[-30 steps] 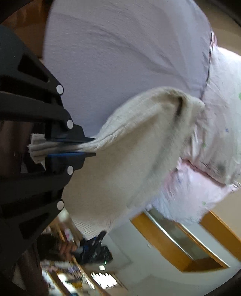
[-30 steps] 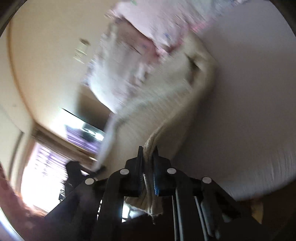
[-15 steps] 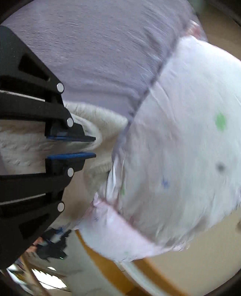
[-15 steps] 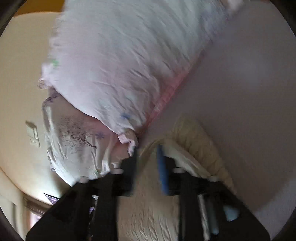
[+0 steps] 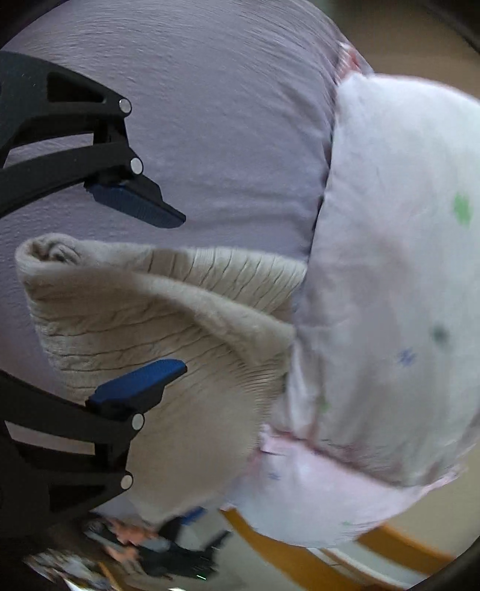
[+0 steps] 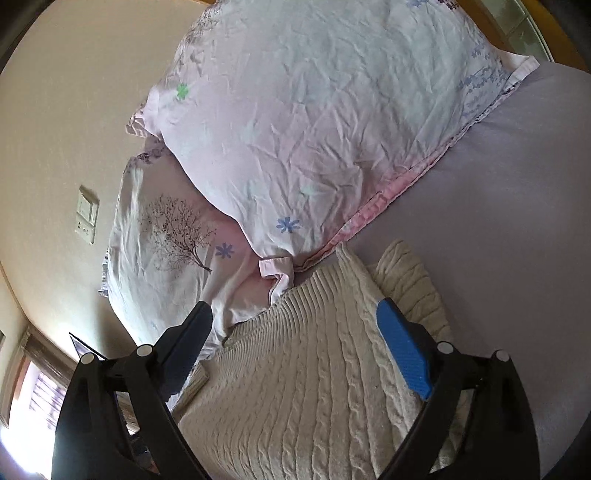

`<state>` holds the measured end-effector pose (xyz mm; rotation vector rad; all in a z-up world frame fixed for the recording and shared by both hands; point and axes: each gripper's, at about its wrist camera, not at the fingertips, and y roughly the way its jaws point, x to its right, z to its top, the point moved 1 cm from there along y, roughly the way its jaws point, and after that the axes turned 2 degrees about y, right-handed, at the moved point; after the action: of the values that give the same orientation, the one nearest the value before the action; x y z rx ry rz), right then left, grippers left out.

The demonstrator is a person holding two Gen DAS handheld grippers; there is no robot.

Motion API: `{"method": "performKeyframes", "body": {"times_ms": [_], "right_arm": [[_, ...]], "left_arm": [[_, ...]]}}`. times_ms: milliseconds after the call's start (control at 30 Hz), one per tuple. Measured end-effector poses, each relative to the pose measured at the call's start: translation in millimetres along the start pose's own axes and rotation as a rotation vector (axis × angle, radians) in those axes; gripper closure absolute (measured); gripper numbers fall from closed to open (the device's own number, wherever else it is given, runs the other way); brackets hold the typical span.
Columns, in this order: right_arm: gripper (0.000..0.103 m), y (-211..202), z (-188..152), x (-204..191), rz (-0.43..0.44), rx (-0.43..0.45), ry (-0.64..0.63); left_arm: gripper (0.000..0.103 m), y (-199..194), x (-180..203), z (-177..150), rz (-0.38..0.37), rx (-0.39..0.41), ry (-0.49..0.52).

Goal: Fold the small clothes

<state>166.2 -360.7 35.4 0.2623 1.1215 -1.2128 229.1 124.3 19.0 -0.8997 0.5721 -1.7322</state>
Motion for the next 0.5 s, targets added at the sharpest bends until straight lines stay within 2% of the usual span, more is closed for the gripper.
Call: {"method": "performKeyframes", "body": {"times_ms": [100, 167, 200, 233, 267, 300, 367, 400, 433, 500], "right_arm": [[0.01, 3, -2, 1, 0.006, -0.011, 0.007], [0.01, 7, -4, 1, 0.006, -0.02, 0.005], [0.01, 7, -5, 0, 0.006, -0.023, 0.001], [0.01, 7, -5, -1, 0.007, -0.023, -0.002], [0.01, 6, -5, -1, 0.009, -0.021, -0.006], [0.01, 6, -5, -1, 0.012, -0.02, -0.008], [0.01, 6, -5, -2, 0.019, -0.02, -0.012], [0.01, 6, -5, -3, 0.022, -0.022, -0.015], [0.01, 7, -5, -3, 0.025, -0.027, -0.019], [0.01, 8, -6, -5, 0.029, -0.034, -0.028]], "left_arm": [[0.03, 16, 9, 9, 0.1, -0.017, 0.077], [0.03, 33, 5, 22, 0.153, -0.036, 0.066], [0.032, 39, 0, 27, 0.154, -0.048, 0.038], [0.034, 44, -7, 33, 0.141, -0.049, -0.006], [0.042, 44, -11, 37, 0.134, -0.039, -0.032], [0.044, 44, -21, 40, 0.102, -0.049, -0.094], [0.057, 40, -37, 40, 0.017, -0.059, -0.216], [0.058, 37, -47, 37, -0.048, -0.072, -0.279], [0.061, 34, -53, 33, -0.085, -0.077, -0.308], [0.063, 27, -57, 22, -0.113, -0.082, -0.296]]}}
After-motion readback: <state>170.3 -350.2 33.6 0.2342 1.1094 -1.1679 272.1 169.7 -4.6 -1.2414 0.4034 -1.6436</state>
